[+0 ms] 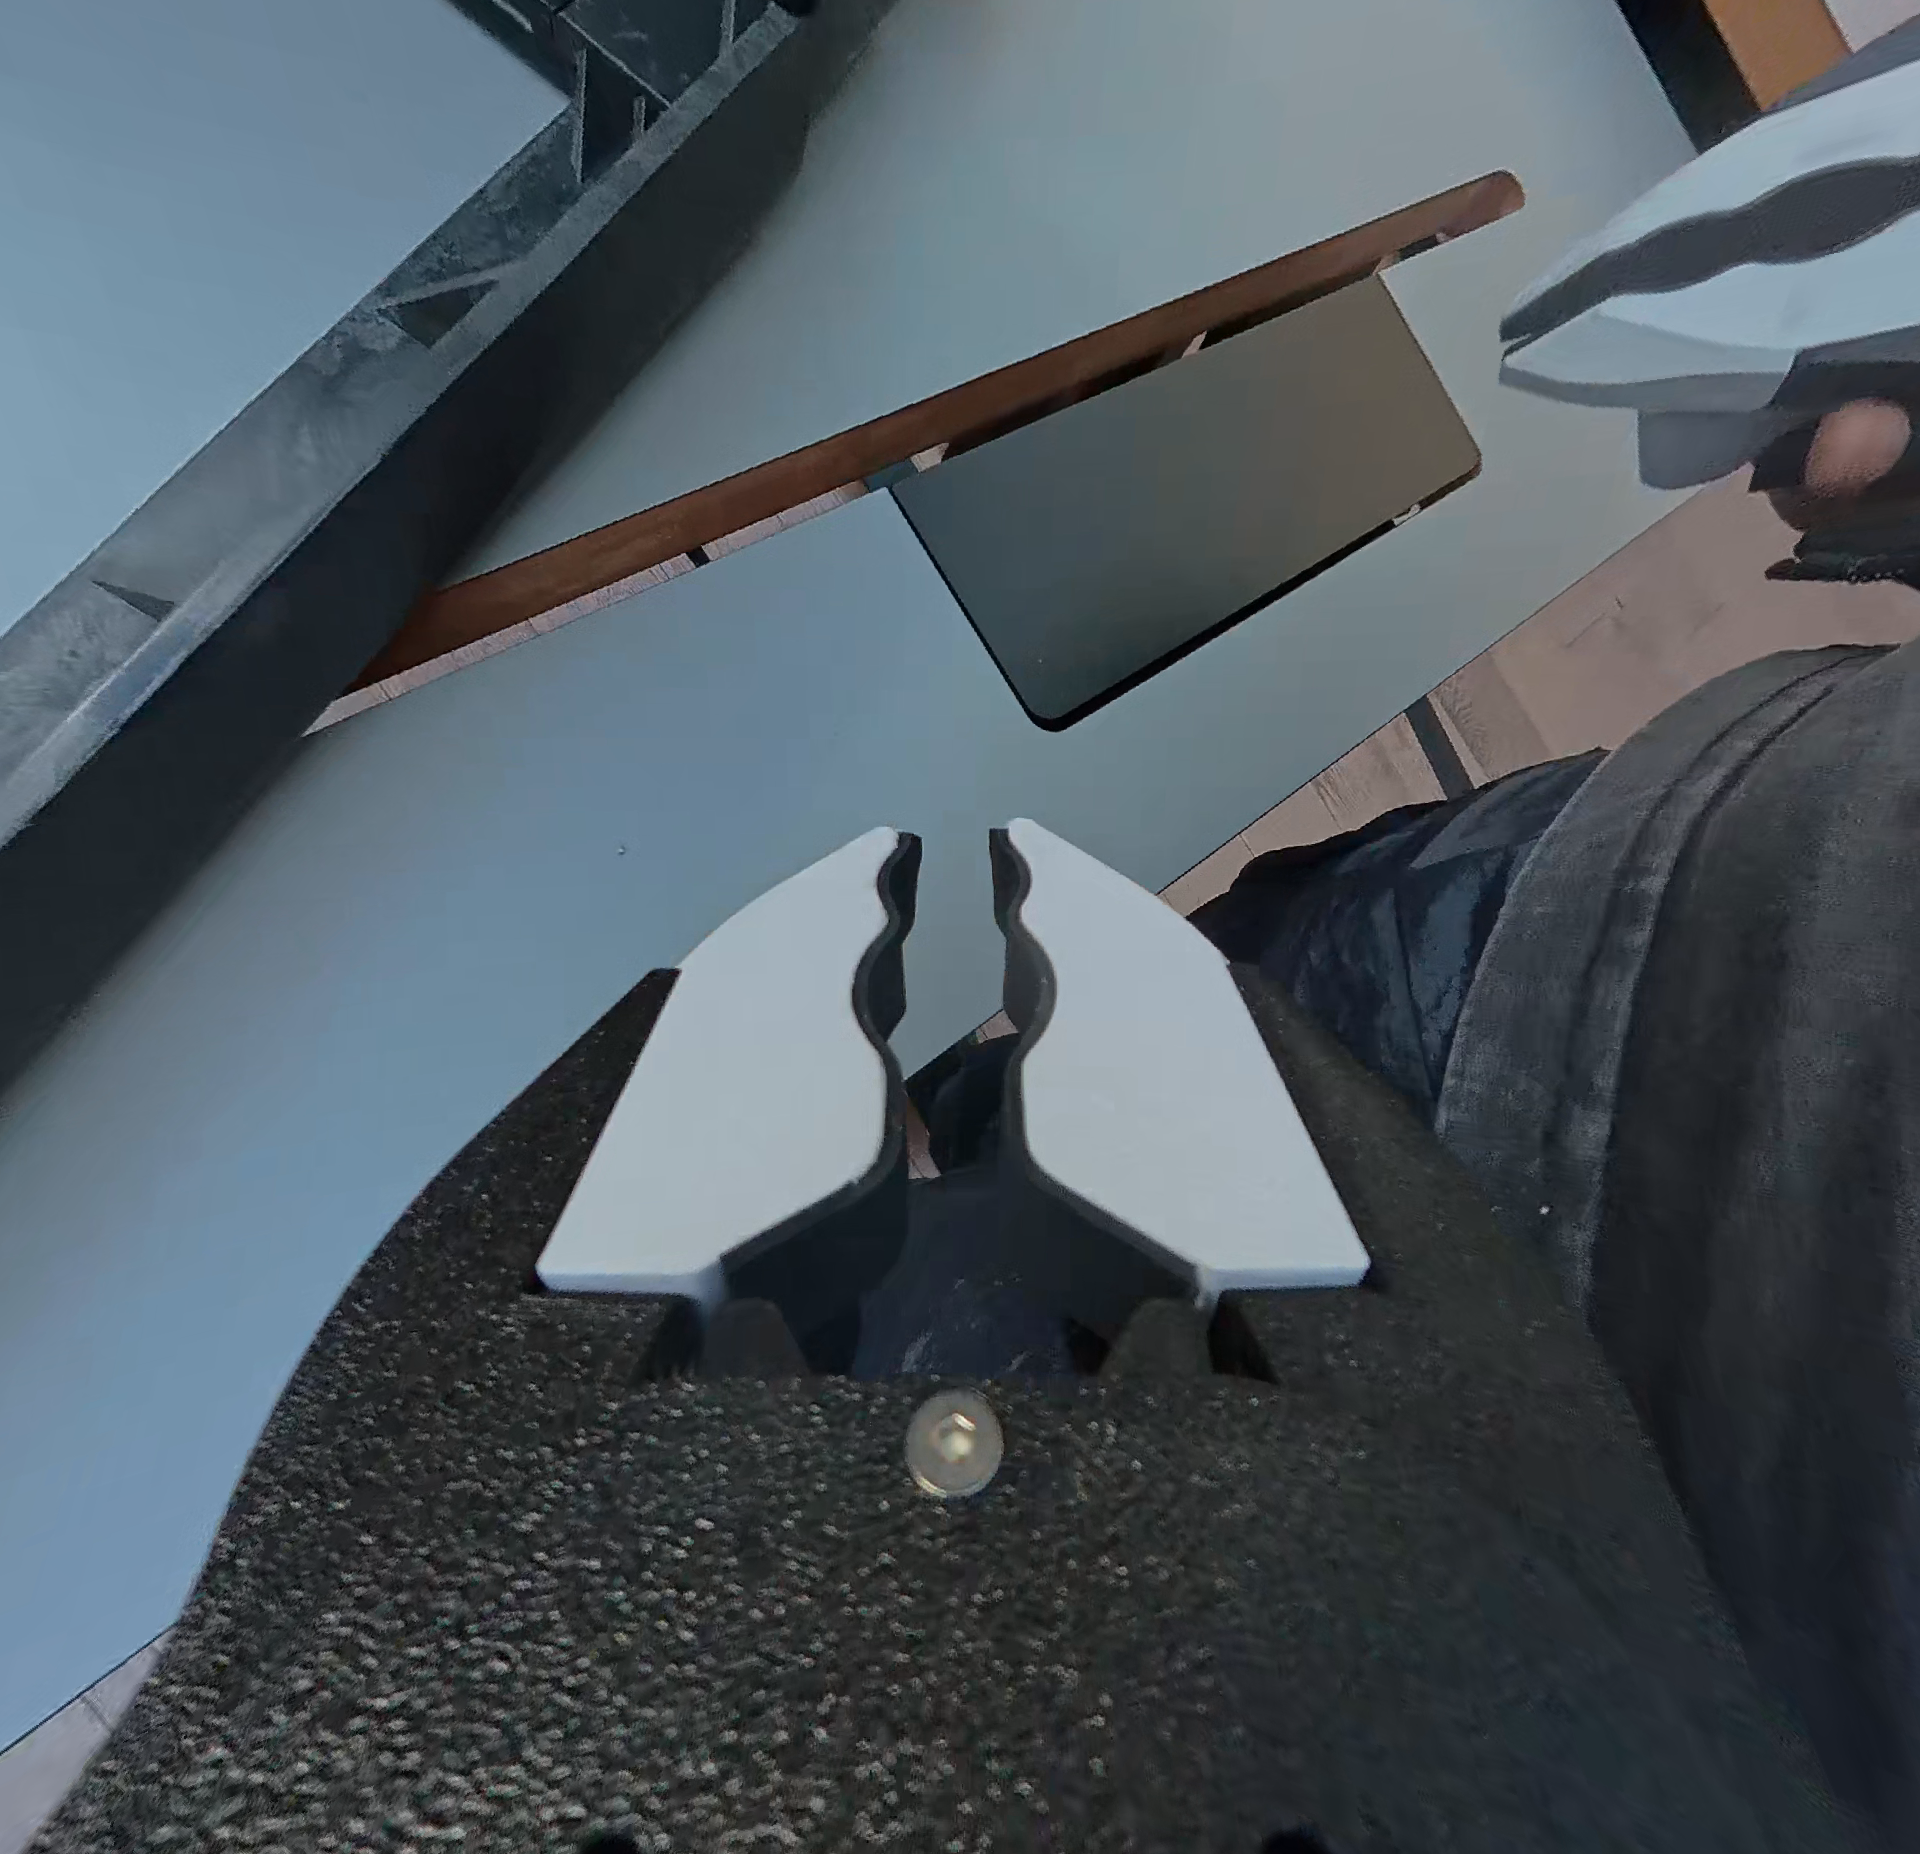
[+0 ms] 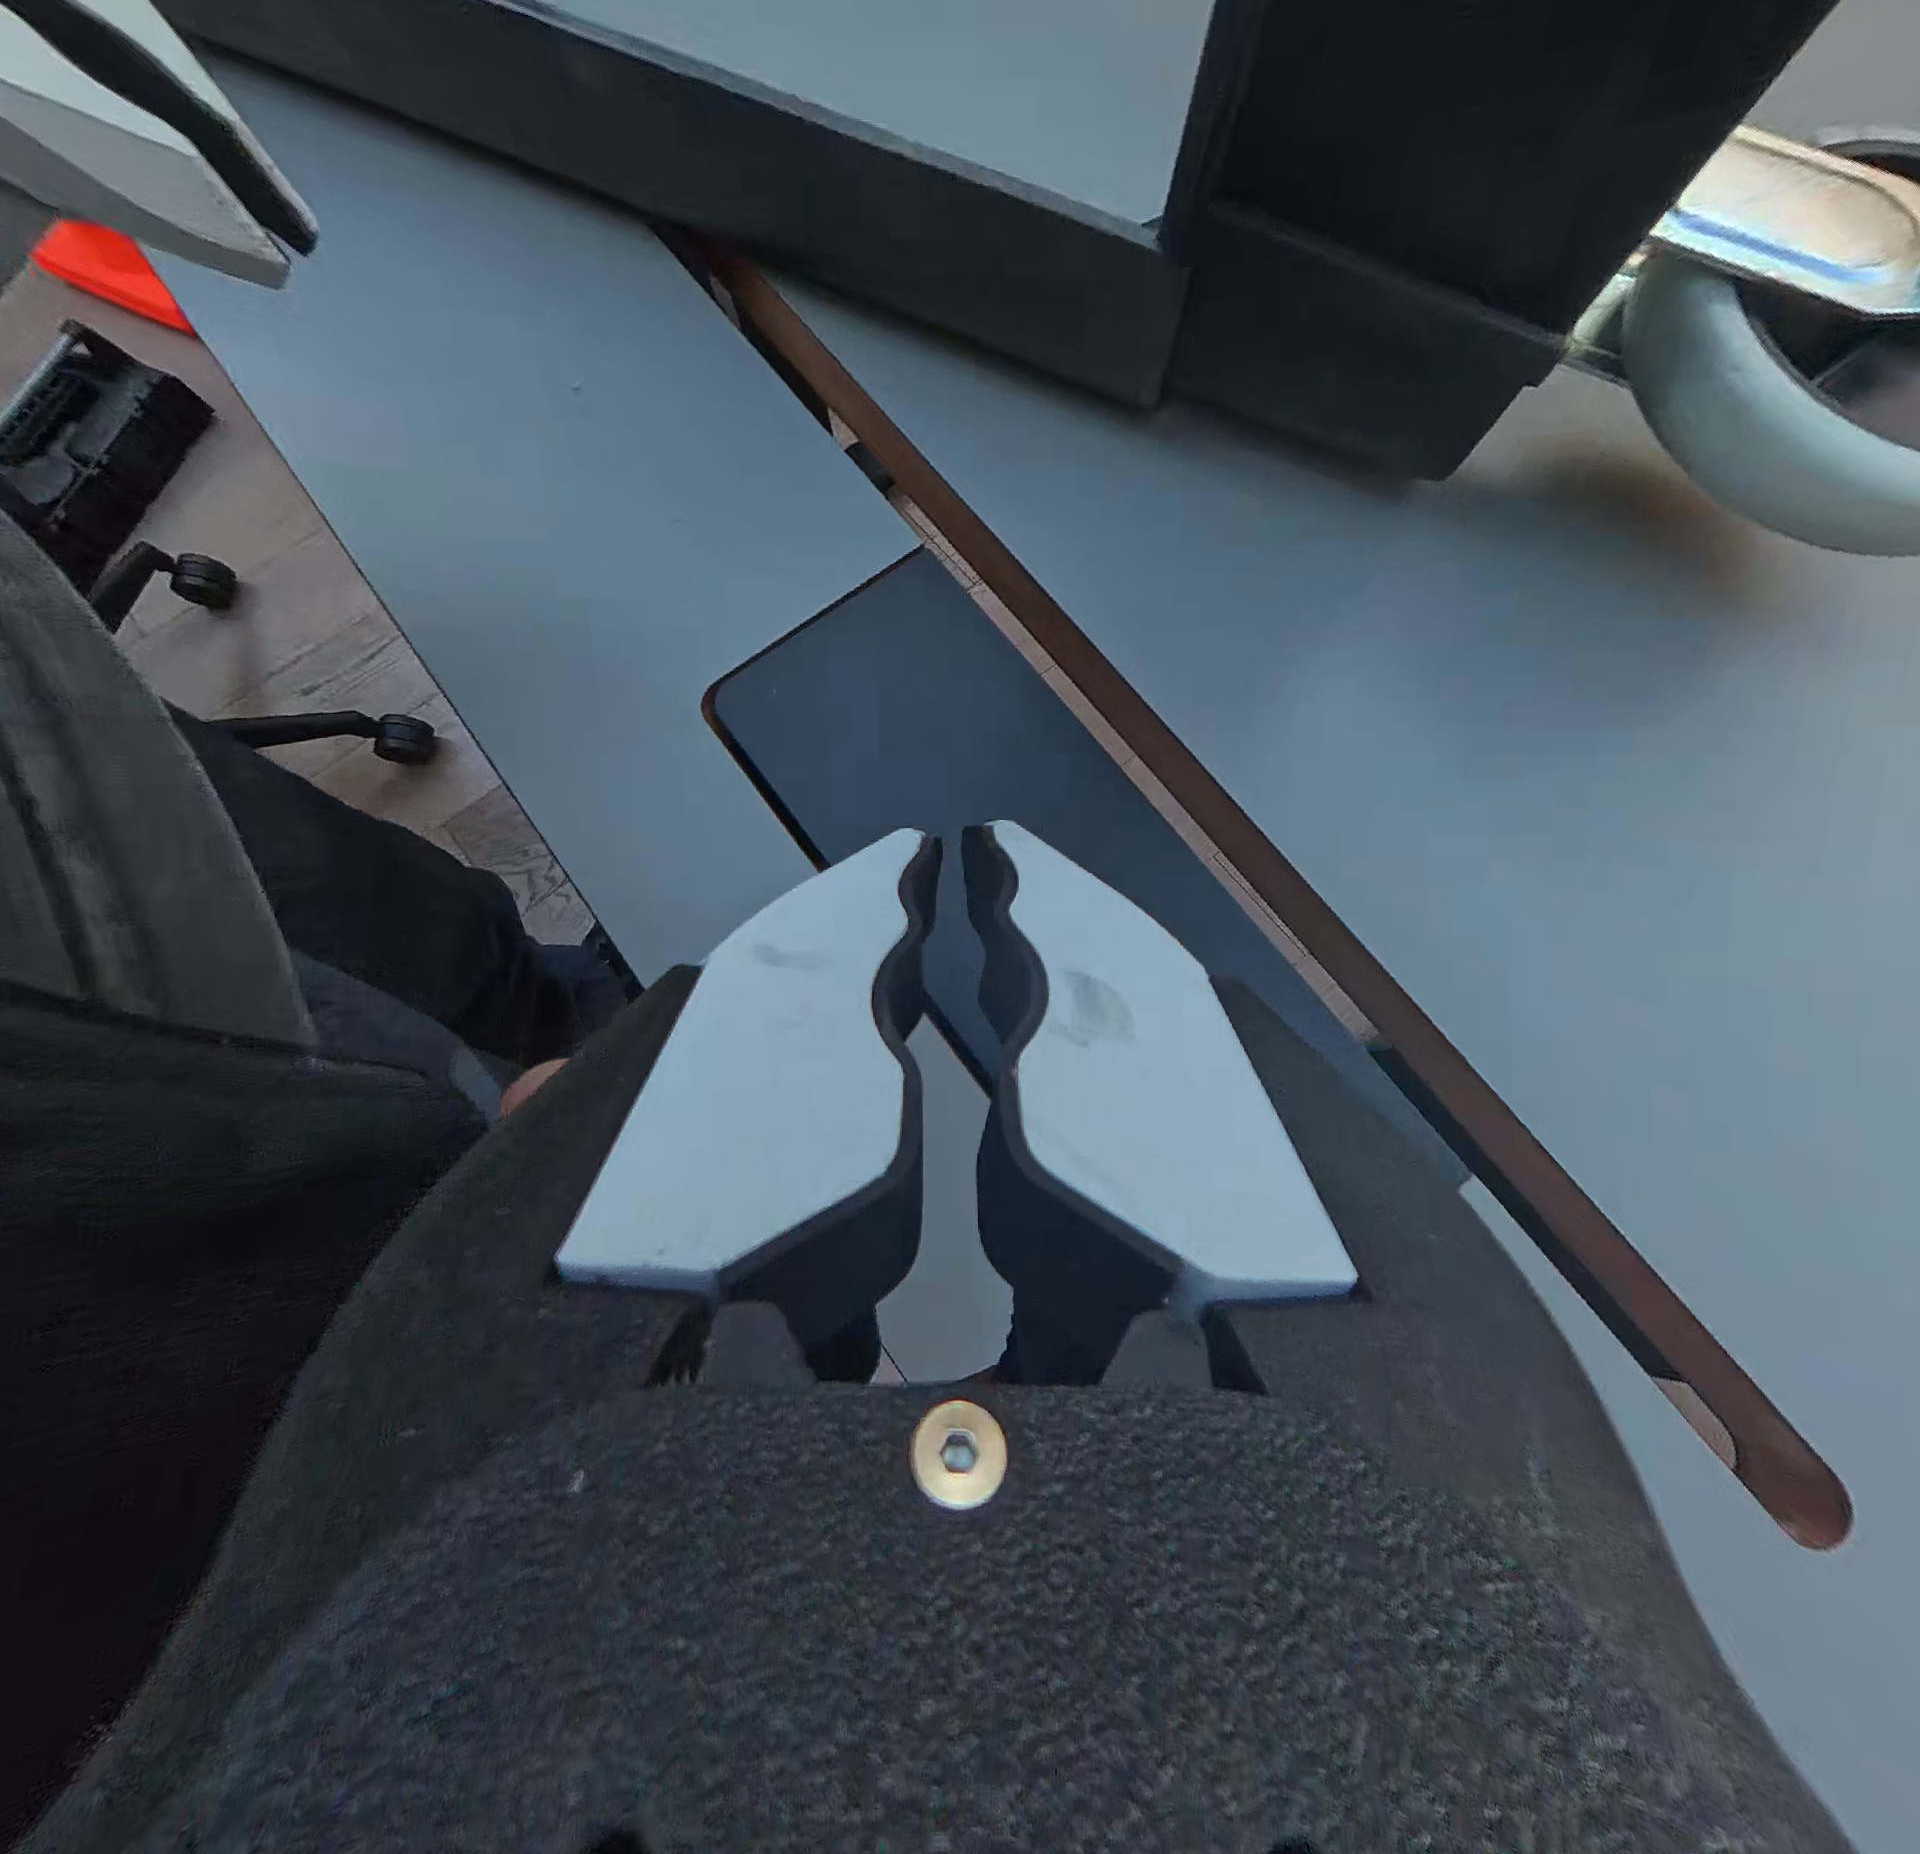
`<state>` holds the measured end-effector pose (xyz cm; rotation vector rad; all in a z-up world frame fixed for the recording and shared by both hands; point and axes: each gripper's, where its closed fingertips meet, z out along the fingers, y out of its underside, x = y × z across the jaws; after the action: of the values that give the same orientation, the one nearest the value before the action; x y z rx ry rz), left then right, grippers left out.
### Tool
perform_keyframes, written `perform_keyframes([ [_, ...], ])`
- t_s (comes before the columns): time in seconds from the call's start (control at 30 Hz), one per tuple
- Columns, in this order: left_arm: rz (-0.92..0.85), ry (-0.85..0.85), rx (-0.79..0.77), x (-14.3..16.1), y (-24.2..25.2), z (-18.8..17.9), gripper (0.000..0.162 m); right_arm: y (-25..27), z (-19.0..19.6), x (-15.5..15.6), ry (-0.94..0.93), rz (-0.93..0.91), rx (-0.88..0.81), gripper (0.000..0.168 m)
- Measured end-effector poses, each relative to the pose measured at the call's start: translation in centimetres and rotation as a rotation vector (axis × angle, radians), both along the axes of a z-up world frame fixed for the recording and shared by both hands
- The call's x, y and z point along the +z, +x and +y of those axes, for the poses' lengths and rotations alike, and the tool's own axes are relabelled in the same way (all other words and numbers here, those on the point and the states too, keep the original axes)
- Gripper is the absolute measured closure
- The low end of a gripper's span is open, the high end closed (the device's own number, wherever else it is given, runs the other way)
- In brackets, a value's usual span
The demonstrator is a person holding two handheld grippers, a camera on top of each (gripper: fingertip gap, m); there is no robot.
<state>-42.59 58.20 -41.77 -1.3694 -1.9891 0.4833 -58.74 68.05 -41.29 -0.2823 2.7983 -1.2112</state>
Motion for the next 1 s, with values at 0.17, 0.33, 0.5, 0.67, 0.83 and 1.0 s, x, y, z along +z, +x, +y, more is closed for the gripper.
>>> perform_keyframes([
  [0.17,-0.026,-0.038,-0.041,-0.8,0.6,1.9,0.148,1.6,0.1,-1.7,0.030,0.060,0.149,0.163],
  [0.33,-0.073,-0.022,0.040,-2.2,3.6,1.0,0.148,2.3,0.0,-2.8,0.059,0.087,0.184,0.162],
  [0.5,-0.079,0.000,0.129,-2.9,5.8,0.1,0.148,2.2,0.5,-4.2,0.102,0.076,0.106,0.162],
  [0.67,-0.084,-0.008,0.117,-3.0,6.6,0.5,0.148,2.0,0.9,-4.5,0.118,0.082,0.054,0.163],
  [0.83,-0.098,-0.018,0.080,-3.2,7.3,0.9,0.148,1.5,0.7,-4.7,0.129,0.094,0.012,0.163],
  [1.0,-0.103,-0.015,0.084,-3.2,7.9,0.5,0.148,1.5,0.4,-4.8,0.139,0.085,-0.024,0.164],
])
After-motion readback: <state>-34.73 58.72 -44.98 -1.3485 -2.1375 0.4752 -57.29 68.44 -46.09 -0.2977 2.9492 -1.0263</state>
